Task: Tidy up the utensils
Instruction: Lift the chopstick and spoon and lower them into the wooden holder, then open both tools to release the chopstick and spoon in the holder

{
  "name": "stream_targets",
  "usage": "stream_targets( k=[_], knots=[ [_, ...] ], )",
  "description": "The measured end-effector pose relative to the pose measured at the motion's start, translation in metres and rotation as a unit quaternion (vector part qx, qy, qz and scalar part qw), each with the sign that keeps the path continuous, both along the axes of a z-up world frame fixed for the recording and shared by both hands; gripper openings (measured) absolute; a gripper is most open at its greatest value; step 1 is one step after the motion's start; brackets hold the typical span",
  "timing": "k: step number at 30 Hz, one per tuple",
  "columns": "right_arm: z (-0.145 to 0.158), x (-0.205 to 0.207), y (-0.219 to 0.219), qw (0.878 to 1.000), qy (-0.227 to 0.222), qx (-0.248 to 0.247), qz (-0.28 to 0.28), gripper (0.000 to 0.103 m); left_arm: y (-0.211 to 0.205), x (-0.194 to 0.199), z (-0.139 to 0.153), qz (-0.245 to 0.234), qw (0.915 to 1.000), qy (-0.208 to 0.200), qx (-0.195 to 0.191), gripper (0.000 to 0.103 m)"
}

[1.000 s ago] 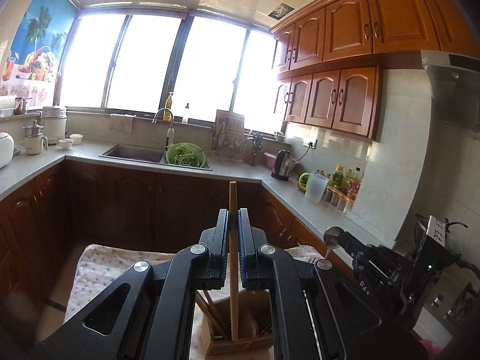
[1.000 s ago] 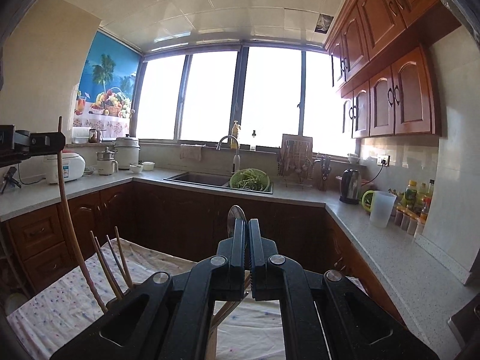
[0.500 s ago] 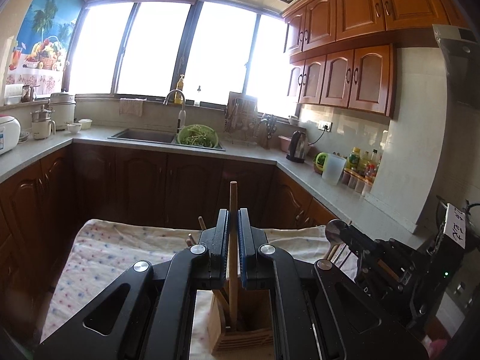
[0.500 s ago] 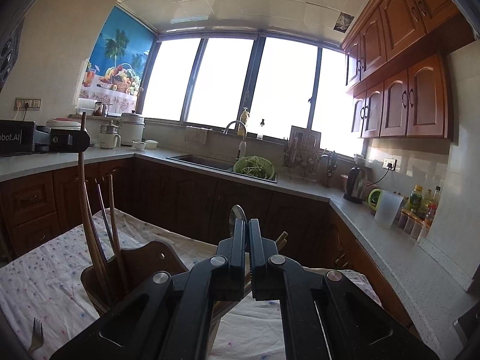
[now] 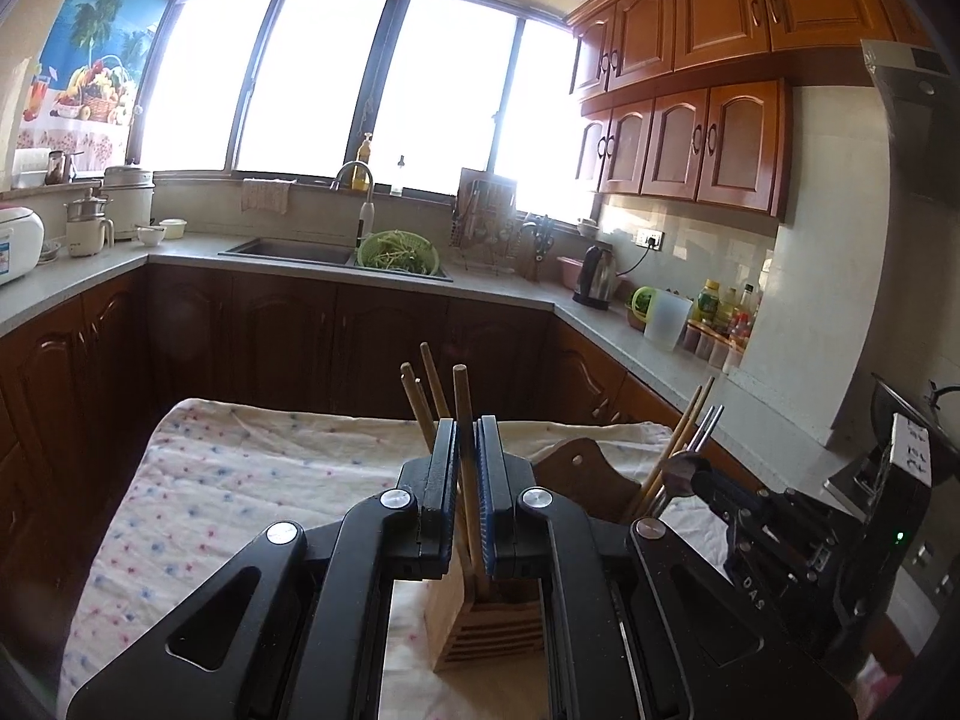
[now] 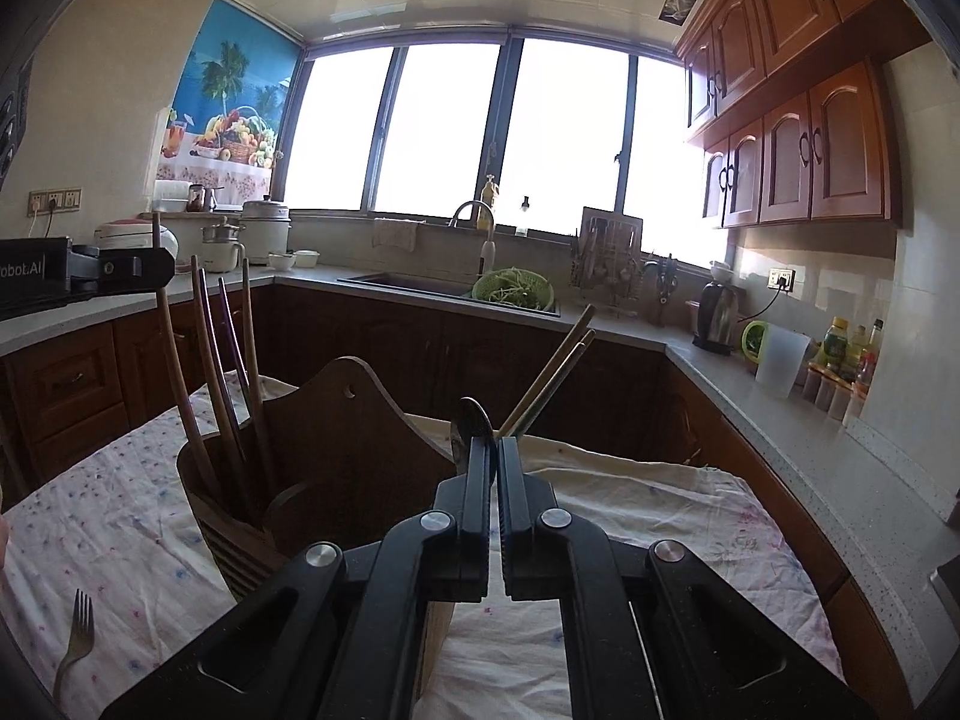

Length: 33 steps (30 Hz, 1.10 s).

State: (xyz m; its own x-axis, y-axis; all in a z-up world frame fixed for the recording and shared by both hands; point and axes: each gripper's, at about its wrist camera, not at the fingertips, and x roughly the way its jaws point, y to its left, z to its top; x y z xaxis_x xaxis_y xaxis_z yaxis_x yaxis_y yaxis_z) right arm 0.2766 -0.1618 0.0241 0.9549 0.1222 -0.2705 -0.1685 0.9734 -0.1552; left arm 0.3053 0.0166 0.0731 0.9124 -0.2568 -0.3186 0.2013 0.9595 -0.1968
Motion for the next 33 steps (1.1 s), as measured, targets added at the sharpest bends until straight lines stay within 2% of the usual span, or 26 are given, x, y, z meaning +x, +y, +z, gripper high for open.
stream_targets(
  k=[14,16,17,18,19,21,24,26,30,32,33],
  knots=[
    [0.000,0.009,-0.008,0.999,0.036,0.023,-0.005,0.004,-0.005,0.007,-0.003,-0.004,0.9997,0.024,-0.006,0.006],
    [0.000,0.009,-0.009,0.999,0.039,0.030,-0.003,0.004,-0.005,0.008,-0.004,-0.004,0.9995,0.030,-0.005,0.009],
    [0.001,0.010,-0.010,0.999,0.041,0.032,-0.002,0.005,-0.006,0.008,-0.005,-0.004,0.9994,0.034,-0.005,0.016],
    [0.001,0.010,-0.010,0.999,0.042,0.033,-0.001,0.010,-0.006,0.008,-0.004,-0.003,0.9994,0.035,-0.006,0.022],
    [0.001,0.009,-0.012,0.998,0.043,0.036,-0.001,0.023,-0.005,0.006,-0.004,-0.002,0.9994,0.034,-0.008,0.033],
    [0.003,0.005,-0.012,0.998,0.041,0.043,0.006,0.040,-0.005,0.001,-0.002,0.004,0.9995,0.029,-0.008,0.043],
    [0.007,-0.002,-0.014,0.998,0.032,0.045,0.004,0.042,-0.005,-0.006,0.000,0.010,0.9996,0.026,-0.007,0.044],
    [0.009,-0.004,-0.016,0.998,0.036,0.050,0.001,0.043,-0.004,-0.011,0.000,0.014,0.9995,0.026,-0.010,0.049],
    [0.011,-0.007,-0.025,0.997,0.043,0.071,-0.004,0.047,0.001,-0.020,-0.004,0.023,0.9992,0.030,-0.015,0.064],
    [0.011,-0.010,-0.028,0.996,0.047,0.078,-0.006,0.054,0.003,-0.022,-0.006,0.029,0.9988,0.037,-0.014,0.076],
    [0.011,-0.011,-0.029,0.995,0.048,0.081,-0.005,0.059,0.004,-0.023,-0.007,0.032,0.9986,0.040,-0.016,0.078]
  ],
)
